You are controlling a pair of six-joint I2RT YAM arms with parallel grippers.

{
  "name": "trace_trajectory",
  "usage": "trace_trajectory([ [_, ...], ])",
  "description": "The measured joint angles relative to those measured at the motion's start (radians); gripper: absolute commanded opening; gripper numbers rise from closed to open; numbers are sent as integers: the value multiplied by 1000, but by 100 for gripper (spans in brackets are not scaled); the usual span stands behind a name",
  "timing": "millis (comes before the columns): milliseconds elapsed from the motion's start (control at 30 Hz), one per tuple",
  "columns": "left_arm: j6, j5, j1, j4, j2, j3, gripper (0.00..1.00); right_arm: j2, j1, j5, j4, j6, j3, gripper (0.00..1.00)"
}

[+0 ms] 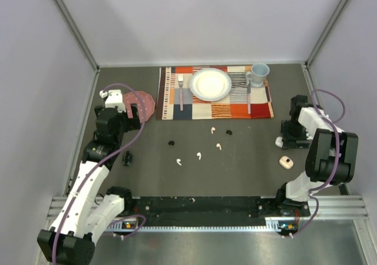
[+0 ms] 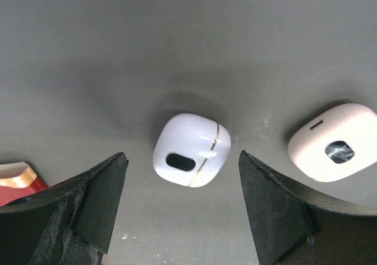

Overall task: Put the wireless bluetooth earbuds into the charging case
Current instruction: Move the charging case to the center of the board.

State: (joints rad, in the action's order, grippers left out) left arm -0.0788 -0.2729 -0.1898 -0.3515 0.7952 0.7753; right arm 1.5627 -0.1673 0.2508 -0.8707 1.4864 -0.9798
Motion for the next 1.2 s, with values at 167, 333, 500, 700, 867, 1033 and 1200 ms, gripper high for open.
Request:
trace_trajectory([
  [167,0,-3,0,-2,8,0,99,64,-31,-30,43,3,3,66],
  [333,2,-6,0,-2,15,0,99,80,-39,-35,47,1,5,61],
  [500,3,-6,0,-3,16,0,99,76,-39,-29,43,-17,13,50],
  [700,3,-5,0,-5,22,0,99,76,-39,-27,75,-185,13,50],
  [867,3,-5,0,-9,28,0,98,42,-2,-8,170,-453,51,47],
  [1033,3,-5,0,-9,32,0,98,-63,163,38,298,-723,163,47],
  [1200,3,-2,0,-10,32,0,98,-92,332,53,362,-918,183,50],
])
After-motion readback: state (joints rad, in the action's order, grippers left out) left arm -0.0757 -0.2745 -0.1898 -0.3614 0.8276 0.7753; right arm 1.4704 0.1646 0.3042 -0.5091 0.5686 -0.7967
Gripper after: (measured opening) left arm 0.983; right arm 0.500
